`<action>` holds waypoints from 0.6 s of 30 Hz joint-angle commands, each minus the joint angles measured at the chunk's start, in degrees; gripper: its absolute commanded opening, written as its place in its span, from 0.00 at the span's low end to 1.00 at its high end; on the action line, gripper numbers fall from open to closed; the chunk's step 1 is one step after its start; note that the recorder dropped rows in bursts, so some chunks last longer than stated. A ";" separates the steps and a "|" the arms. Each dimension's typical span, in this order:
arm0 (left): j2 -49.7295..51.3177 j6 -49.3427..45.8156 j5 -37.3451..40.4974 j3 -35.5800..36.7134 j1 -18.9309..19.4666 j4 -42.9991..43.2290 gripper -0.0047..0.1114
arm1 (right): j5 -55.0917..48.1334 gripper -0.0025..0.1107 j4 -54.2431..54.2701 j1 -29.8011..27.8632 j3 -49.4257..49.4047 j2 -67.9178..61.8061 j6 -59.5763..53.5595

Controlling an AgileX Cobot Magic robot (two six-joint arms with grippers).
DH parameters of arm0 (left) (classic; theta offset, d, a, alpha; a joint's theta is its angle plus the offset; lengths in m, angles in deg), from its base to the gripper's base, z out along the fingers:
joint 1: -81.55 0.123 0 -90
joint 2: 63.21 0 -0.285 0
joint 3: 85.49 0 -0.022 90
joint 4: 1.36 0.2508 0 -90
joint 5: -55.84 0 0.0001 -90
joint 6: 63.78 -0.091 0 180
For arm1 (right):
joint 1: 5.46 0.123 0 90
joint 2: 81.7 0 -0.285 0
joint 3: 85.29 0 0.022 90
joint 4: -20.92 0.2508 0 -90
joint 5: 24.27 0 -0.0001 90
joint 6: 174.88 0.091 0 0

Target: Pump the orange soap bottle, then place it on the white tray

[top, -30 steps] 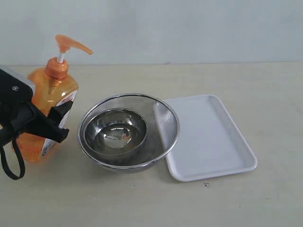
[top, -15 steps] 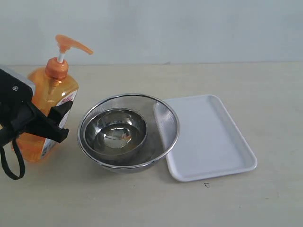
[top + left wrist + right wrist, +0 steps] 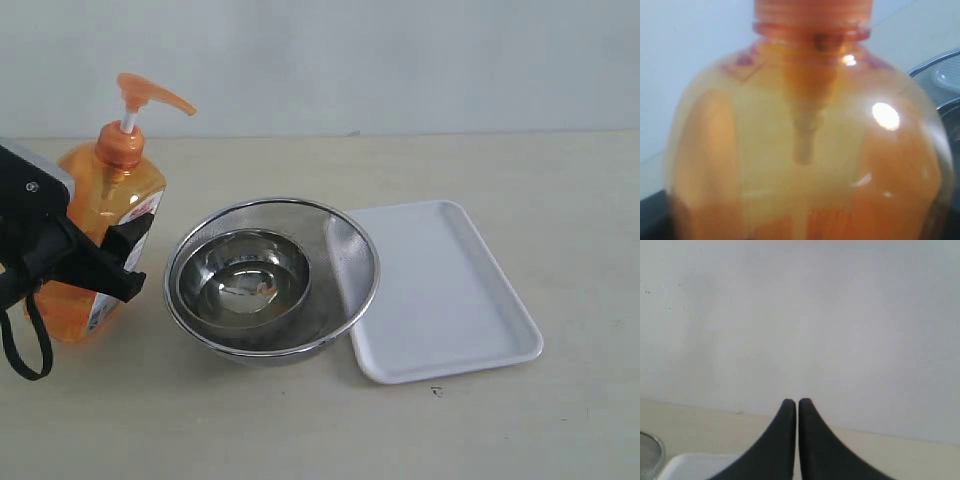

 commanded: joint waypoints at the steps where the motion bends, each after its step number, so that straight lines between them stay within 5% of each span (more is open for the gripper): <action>1: 0.12 1.19 0.76 -0.05 -0.30 -0.58 0.08 | 2.29 0.02 -2.39 -0.16 -0.36 0.36 1.01; 18: 0.12 1.19 0.76 -0.05 -0.30 -0.58 0.08 | -8.61 0.02 -10.10 -0.16 -0.36 0.36 1.73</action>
